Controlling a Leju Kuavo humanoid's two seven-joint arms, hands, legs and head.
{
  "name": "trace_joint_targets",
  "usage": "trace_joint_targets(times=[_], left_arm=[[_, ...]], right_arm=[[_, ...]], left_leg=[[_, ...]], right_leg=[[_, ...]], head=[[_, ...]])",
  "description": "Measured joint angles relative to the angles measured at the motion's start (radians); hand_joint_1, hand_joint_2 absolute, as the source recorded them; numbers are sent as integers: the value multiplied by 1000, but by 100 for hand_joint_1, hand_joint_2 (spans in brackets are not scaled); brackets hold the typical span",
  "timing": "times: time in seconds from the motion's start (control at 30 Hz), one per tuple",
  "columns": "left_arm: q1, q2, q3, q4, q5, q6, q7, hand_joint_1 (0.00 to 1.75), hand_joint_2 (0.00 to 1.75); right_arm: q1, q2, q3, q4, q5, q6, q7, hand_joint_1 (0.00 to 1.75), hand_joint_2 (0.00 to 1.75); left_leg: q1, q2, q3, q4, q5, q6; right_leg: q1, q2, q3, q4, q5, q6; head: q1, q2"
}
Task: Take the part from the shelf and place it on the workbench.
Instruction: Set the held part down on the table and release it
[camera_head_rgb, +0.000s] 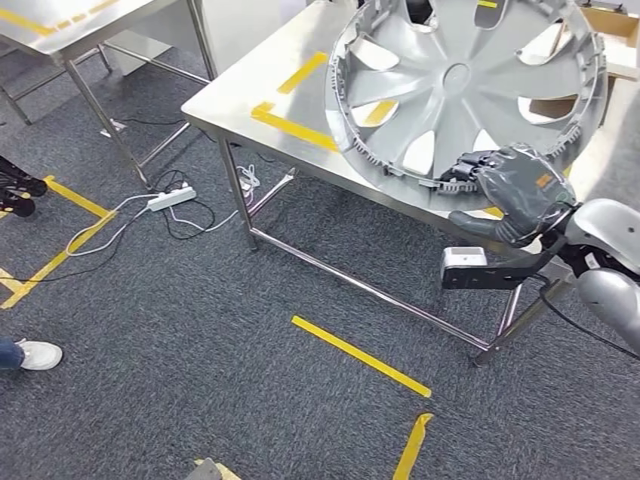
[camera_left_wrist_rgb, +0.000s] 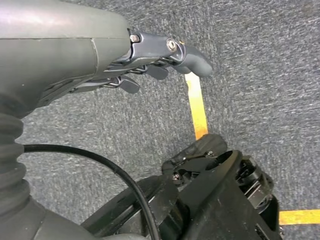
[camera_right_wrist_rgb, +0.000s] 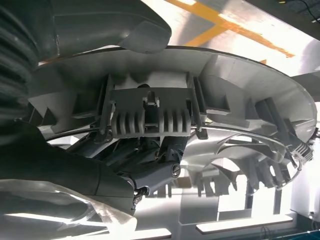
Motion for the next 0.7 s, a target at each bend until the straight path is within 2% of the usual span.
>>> trace_joint_targets(times=[0.07, 0.13, 0.17, 0.23, 0.27, 0.3, 0.33, 0.4, 0.47, 0.53, 0.6, 0.63, 0.7], left_arm=[[0, 0, 0, 0, -1, 0, 0, 0, 175], [0, 1, 0, 0, -1, 0, 0, 0, 175], [0, 1, 0, 0, -1, 0, 0, 0, 175], [2, 0, 0, 0, -1, 0, 0, 0, 175], [4, 0, 0, 0, -1, -1, 0, 0, 175], [5, 0, 0, 0, -1, -1, 0, 0, 175], [6, 0, 0, 0, -1, -1, 0, 0, 175], [6, 2, 0, 0, -1, -1, 0, 0, 175], [6, 4, 0, 0, -1, -1, 0, 0, 175], [7, 5, 0, 0, -1, -1, 0, 0, 175], [7, 4, 0, 0, -1, -1, 0, 0, 175], [7, 5, -1, 0, -1, -1, 0, 0, 175], [5, 6, -3, 0, -1, -1, 0, 0, 175]], right_arm=[[0, 4, 1, 3, 1, 0, 0, 175, 175], [-1, 6, 0, 5, 3, -1, 0, 175, 175], [-1, 8, 0, 6, 5, -1, 0, 175, 175], [1, 9, 1, 10, 7, -5, 0, 175, 175], [3, 9, 2, 12, 8, -7, 0, 175, 175], [4, 9, 3, 14, 9, -8, -1, 175, 175], [6, 9, 4, 16, 10, -9, -1, 175, 175], [7, 9, 4, 17, 10, -10, -1, 175, 175], [7, 9, 5, 19, 11, -13, -1, 175, 175], [9, 9, 6, 20, 12, -14, -1, 175, 175], [12, 10, 6, 20, 12, -15, -1, 175, 175], [12, 10, 5, 20, 12, -15, -1, 175, 175], [14, 10, 4, 22, 12, -15, -1, 175, 175]], left_leg=[[2, 1, -1, 3, -2, -8], [4, 2, -17, 44, -32, -17], [5, 1, -37, 94, -61, -22], [5, 1, -95, 227, -123, -25], [5, 1, -116, 274, -137, -25], [5, 1, -122, 287, -131, -23], [5, 1, -110, 259, -107, -19], [2, -2, -52, 129, -38, -8], [-2, -5, -8, 26, -5, -1], [-6, -6, -1, 2, -5, 2], [-4, -4, 2, -7, -1, 10], [-3, -4, 5, -12, 2, 15], [-1, -3, 7, -16, 3, 22]], right_leg=[[0, 4, -1, -1, 4, -13], [-2, 4, 1, -3, 6, -25], [-2, 4, 2, -4, 6, -30], [0, 5, 2, -3, 5, -35], [1, 6, 2, -3, 5, -36], [2, 7, 3, -3, 5, -36], [3, 9, 3, -3, 4, -36], [4, 12, 5, -3, 3, -35], [5, 14, 0, -2, 4, -29], [4, 16, -5, -3, 6, -20], [2, 14, -11, 2, -1, -12], [1, 13, -23, 23, -16, -9], [1, 12, -75, 129, -68, -4]], head=[[0, 0], [-2, 0], [-3, 0], [-4, 0], [-4, 0], [-4, 0], [-4, 0], [-4, 0], [-4, 0], [-3, 0], [-3, 0], [-2, 0], [-1, 0]])
